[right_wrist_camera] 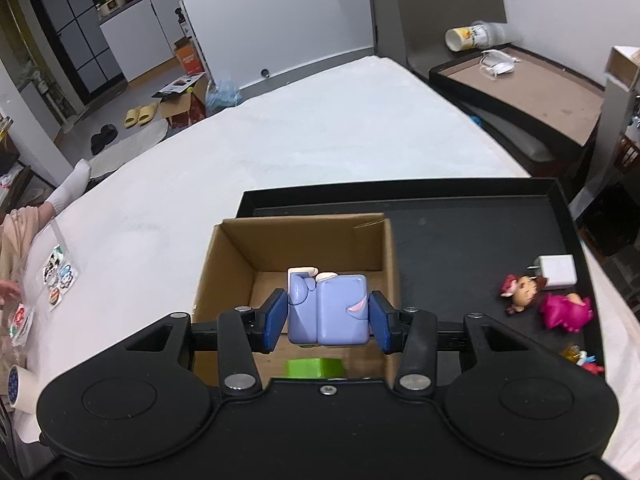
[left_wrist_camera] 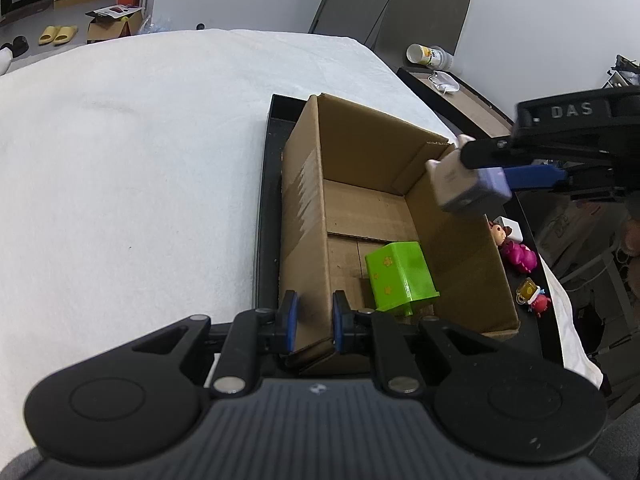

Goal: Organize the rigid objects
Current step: 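Carry the lavender block figure with the right gripper over the cardboard box, then release the lavender block figure into the cardboard box from the right gripper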

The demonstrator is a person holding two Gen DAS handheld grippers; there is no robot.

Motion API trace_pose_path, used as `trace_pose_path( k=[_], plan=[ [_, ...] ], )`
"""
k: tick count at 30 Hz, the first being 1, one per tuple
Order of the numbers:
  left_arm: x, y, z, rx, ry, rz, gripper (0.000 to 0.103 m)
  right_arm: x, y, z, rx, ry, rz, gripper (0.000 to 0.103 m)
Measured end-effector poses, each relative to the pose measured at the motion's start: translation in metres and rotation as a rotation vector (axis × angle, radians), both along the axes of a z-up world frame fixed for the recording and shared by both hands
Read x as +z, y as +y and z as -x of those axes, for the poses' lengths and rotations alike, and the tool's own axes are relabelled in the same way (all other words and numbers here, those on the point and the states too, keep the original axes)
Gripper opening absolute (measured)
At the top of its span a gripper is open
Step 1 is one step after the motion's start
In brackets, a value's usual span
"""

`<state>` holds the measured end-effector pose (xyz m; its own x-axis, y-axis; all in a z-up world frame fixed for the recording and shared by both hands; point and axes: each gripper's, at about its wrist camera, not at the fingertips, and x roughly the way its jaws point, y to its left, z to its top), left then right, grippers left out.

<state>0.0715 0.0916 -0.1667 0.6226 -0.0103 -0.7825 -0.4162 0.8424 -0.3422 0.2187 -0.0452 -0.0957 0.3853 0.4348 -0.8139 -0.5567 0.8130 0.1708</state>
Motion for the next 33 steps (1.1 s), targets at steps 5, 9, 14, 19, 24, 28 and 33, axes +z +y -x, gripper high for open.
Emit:
trace_pose_path(
  k=[5,9,14,19,24,28,33],
  plan=[
    [0.000,0.000,0.000,0.002,0.000,0.001,0.015,-0.006,0.010,0.004,0.016,0.016,0.011,0.043],
    [0.000,0.000,0.000,0.003,0.001,0.001,0.015,-0.010,0.017,0.006,0.030,0.025,0.017,0.043],
    [0.000,0.000,0.000,0.003,0.000,0.001,0.015,-0.011,0.029,0.008,0.046,0.027,0.016,0.043],
    [0.000,0.000,0.000,0.003,0.000,0.001,0.015,-0.011,0.042,0.008,0.063,0.033,0.014,0.043],
    [0.000,0.000,0.000,0.003,0.001,0.001,0.015,-0.008,0.053,0.011,0.103,0.029,-0.017,0.045],
    [-0.001,0.001,0.001,0.005,-0.004,0.012,0.015,0.000,0.056,0.019,0.146,-0.003,-0.030,0.050],
    [-0.002,0.000,0.000,0.005,0.002,0.006,0.015,0.003,0.047,0.018,0.143,0.002,-0.014,0.059]
  ],
)
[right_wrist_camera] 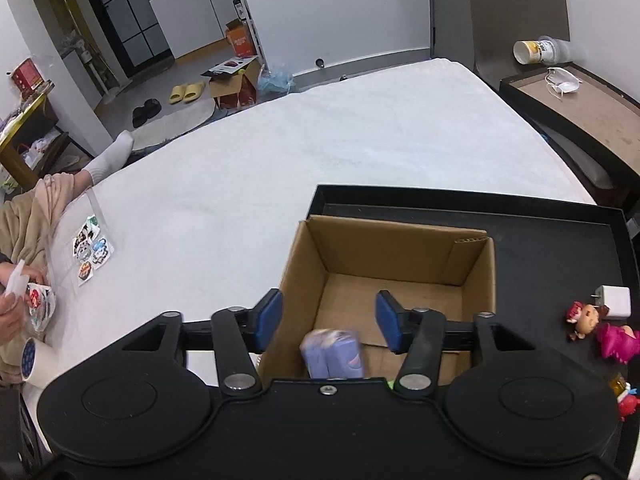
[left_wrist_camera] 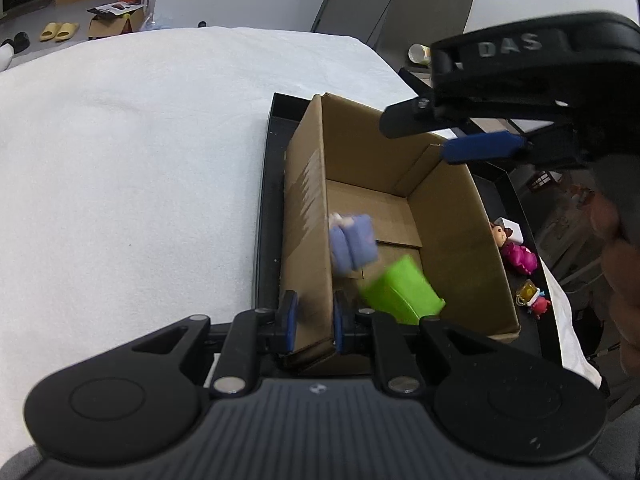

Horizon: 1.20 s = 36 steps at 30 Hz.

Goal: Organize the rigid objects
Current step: 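Release the lavender block figure into the cardboard box from the right gripper, then move the right gripper to the red figure and grasp it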

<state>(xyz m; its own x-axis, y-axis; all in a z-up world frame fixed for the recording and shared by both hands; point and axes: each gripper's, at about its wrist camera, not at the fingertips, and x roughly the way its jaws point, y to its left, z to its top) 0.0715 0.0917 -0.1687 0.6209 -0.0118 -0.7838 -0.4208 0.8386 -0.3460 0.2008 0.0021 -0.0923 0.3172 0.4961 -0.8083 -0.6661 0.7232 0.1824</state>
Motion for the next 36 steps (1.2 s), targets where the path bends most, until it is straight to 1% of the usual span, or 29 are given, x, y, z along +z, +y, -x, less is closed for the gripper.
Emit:
trace_pose_path(
  k=[1,7,11,17,24,32,36],
  plan=[
    [0.000,0.000,0.000,0.000,0.000,0.001,0.015,0.001,-0.003,0.001,-0.002,-0.008,0.004,0.064],
    [0.000,0.001,0.000,-0.001,-0.001,0.000,0.015,0.005,-0.018,0.006,-0.007,-0.039,0.034,0.080],
    [0.001,0.000,0.000,-0.003,-0.001,-0.003,0.015,0.006,-0.032,0.007,-0.019,-0.064,0.056,0.085],
    [0.001,-0.001,-0.001,-0.003,0.004,-0.010,0.015,0.006,-0.057,0.000,-0.067,-0.057,0.071,0.085],
    [0.001,-0.003,-0.002,-0.001,0.010,-0.015,0.015,0.006,-0.085,-0.008,-0.096,-0.074,0.091,0.086],
    [0.002,-0.006,-0.003,0.001,0.018,-0.031,0.015,-0.002,-0.127,-0.028,-0.171,-0.037,0.087,0.087],
    [0.002,-0.008,-0.004,0.003,0.024,-0.041,0.015,-0.006,-0.147,-0.035,-0.186,-0.017,0.079,0.087]
  ],
)
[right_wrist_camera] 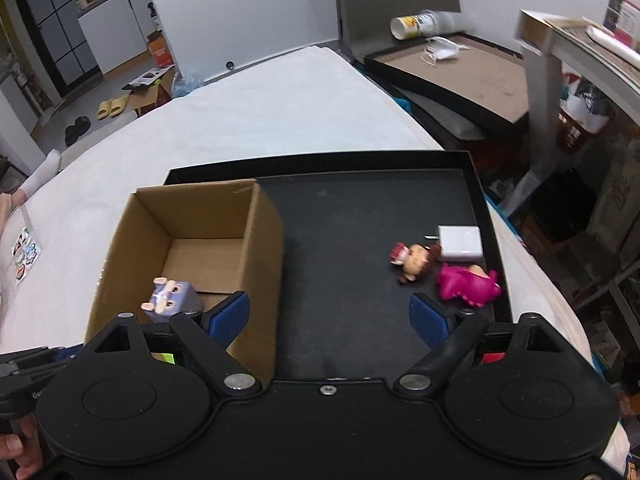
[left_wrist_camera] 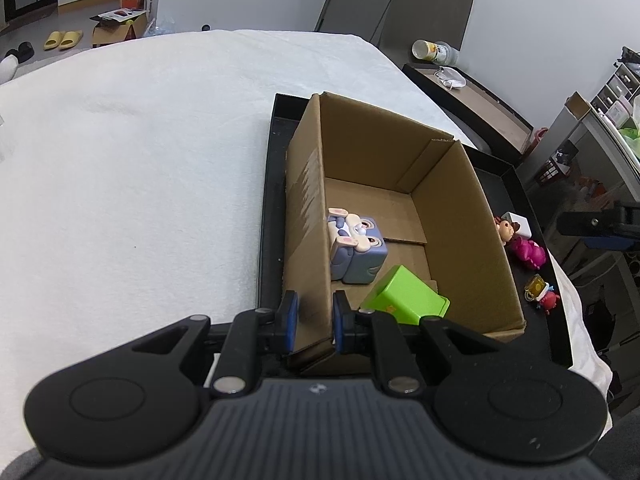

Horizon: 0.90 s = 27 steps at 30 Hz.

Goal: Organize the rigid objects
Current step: 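Move the right gripper to the red figure and grasp it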

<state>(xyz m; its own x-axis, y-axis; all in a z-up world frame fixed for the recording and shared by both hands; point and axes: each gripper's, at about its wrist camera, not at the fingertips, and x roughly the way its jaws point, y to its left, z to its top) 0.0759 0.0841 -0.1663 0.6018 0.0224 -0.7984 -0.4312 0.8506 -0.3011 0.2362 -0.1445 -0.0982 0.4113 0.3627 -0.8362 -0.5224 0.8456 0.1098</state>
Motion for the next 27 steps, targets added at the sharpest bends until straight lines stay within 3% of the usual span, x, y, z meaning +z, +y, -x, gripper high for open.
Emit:
trace_pose_path(
  k=[14,20,27],
  plan=[
    [0.002,-0.004,-0.001,0.008,0.016,-0.029,0.015,-0.028,-0.064,-0.031,-0.113,0.051,-0.019,0.086],
    [0.001,-0.007,-0.002,0.006,0.025,-0.044,0.015,-0.054,-0.088,-0.053,-0.188,0.093,-0.031,0.076],
    [0.000,-0.011,-0.008,0.007,0.045,-0.062,0.015,-0.075,-0.097,-0.071,-0.204,0.143,-0.046,0.072]
  ],
)
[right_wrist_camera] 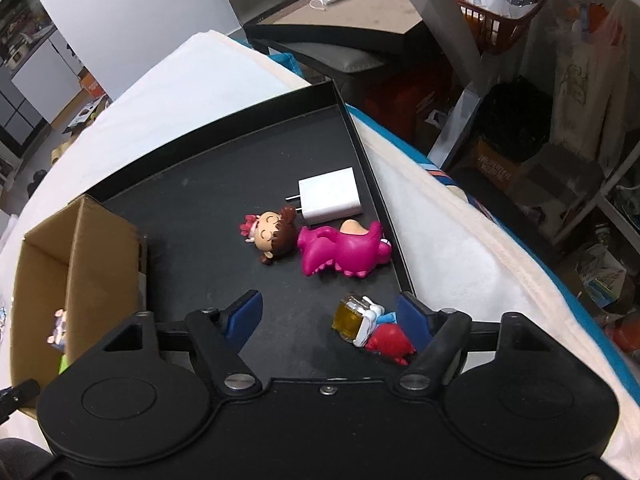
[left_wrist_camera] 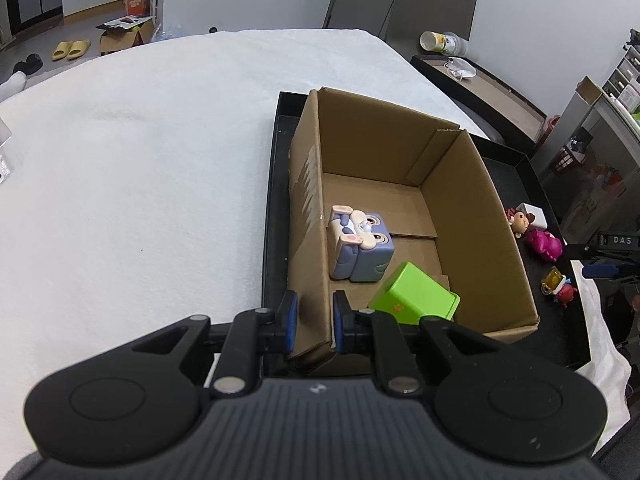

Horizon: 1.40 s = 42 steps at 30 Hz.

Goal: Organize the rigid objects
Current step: 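Move the right gripper to the red figure and grasp it, then lift the red figure with the right gripper toward the cardboard box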

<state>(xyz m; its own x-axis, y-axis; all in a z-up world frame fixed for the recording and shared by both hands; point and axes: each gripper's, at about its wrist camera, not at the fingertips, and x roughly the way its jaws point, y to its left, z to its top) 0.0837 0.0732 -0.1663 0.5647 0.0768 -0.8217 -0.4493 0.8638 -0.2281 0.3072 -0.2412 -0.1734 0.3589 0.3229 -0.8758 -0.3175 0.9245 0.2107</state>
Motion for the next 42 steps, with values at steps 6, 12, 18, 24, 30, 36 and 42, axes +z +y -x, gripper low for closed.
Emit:
trace_pose_path(
  k=[6,12,18,24,30,36,42],
  plan=[
    [-0.001,-0.001,-0.002,0.006,0.010,-0.005,0.015,-0.014,0.001,-0.007,0.005,0.025,0.010,0.072],
    [-0.001,-0.001,-0.003,0.011,0.014,-0.006,0.015,-0.025,-0.003,-0.011,-0.003,0.087,0.008,0.069],
    [-0.001,-0.001,-0.001,0.009,0.008,-0.003,0.015,-0.035,-0.012,-0.008,-0.030,0.153,0.024,0.066],
    [-0.001,0.000,0.000,0.006,0.002,0.005,0.015,-0.038,-0.005,0.002,0.009,0.145,0.086,0.058],
    [-0.001,0.002,0.001,0.002,-0.002,0.014,0.015,-0.042,0.002,0.004,0.024,0.111,0.146,0.025],
    [-0.001,0.002,0.001,-0.006,-0.002,0.017,0.015,-0.028,0.011,0.016,0.057,0.074,0.117,0.019],
    [-0.001,0.003,0.001,-0.010,-0.003,0.024,0.015,-0.014,0.015,0.024,0.077,0.045,0.097,0.018]
  ],
)
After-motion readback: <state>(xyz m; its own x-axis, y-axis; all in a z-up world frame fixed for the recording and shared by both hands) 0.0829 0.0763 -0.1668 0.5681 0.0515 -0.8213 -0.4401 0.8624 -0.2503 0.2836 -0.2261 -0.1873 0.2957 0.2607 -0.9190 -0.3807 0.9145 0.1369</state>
